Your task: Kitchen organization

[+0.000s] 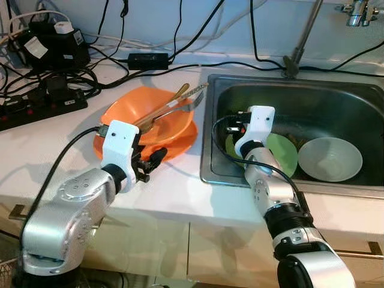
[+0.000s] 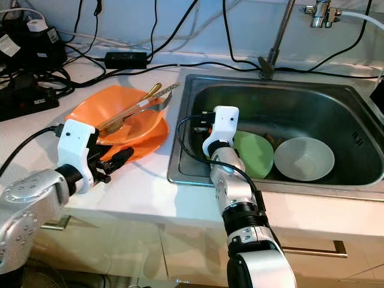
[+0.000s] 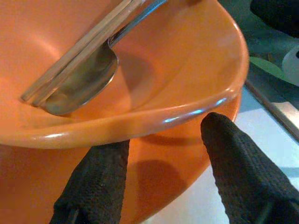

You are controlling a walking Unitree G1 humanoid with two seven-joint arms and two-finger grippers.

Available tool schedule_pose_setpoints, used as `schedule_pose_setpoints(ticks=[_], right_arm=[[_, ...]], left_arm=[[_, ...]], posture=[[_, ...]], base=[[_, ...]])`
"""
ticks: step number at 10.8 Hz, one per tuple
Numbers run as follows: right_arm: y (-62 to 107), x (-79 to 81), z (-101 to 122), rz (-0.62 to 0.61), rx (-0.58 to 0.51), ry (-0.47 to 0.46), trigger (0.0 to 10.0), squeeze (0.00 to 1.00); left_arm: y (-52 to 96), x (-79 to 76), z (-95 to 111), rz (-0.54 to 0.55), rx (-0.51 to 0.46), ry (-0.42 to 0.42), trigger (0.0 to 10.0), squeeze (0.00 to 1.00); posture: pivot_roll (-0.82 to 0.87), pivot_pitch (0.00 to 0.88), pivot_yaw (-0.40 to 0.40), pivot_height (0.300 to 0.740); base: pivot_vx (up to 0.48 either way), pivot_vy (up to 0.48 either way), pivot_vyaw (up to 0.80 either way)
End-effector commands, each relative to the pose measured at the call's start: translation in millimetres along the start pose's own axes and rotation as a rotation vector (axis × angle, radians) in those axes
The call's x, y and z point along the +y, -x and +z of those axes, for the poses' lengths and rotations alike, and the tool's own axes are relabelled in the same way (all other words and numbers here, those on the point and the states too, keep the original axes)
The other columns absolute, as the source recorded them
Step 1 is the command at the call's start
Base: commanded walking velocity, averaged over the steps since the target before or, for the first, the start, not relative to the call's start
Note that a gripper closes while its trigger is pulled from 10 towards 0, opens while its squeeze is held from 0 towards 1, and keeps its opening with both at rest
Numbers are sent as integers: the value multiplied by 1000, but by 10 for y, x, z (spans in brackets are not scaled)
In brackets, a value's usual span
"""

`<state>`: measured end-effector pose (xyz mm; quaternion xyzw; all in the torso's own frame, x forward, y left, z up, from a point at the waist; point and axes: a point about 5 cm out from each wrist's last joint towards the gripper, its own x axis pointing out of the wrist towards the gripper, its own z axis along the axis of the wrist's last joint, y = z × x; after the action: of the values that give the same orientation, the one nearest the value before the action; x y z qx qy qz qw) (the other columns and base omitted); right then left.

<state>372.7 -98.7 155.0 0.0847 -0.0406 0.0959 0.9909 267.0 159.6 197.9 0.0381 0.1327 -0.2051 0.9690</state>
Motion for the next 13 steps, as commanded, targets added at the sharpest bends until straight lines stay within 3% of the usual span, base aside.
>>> schedule_pose_setpoints(ticks=[1, 6, 8, 9, 10, 11, 12, 13], right_arm=[[-29, 18, 35, 5, -12, -5, 10000, 0], [-50, 56, 28, 16, -7, -13, 10000, 0], [-52, 58, 30, 16, -9, -14, 10000, 0], [-51, 52, 29, 14, -9, -13, 10000, 0], [-50, 48, 28, 13, -9, -12, 10000, 0], [-50, 38, 30, 11, -10, -10, 10000, 0], [-50, 26, 33, 8, -11, -8, 10000, 0], [-50, 20, 37, 6, -13, -7, 10000, 0]], left_arm=[[51, -4, 42, -18, -4, -22, 10000, 0], [338, 446, -11, 183, 78, -56, 10000, 0], [433, 675, -31, 340, 102, -74, 10000, 0], [503, 852, -4, 491, 98, -130, 10000, 0], [536, 916, 21, 554, 86, -154, 10000, 0], [587, 1026, 114, 683, 48, -247, 10000, 0], [594, 1064, 234, 782, -16, -371, 10000, 0], [559, 1041, 312, 802, -81, -417, 10000, 0]], posture=[[268, 65, -4, 740], [292, 72, -16, 740], [290, 69, -16, 740], [287, 69, -17, 740], [287, 69, -17, 740], [282, 69, -19, 740], [280, 67, -19, 740], [280, 67, -19, 740]], base=[[0, 0, 0], [0, 0, 0], [0, 0, 0], [0, 0, 0], [0, 0, 0], [0, 0, 0], [0, 0, 0], [0, 0, 0]])
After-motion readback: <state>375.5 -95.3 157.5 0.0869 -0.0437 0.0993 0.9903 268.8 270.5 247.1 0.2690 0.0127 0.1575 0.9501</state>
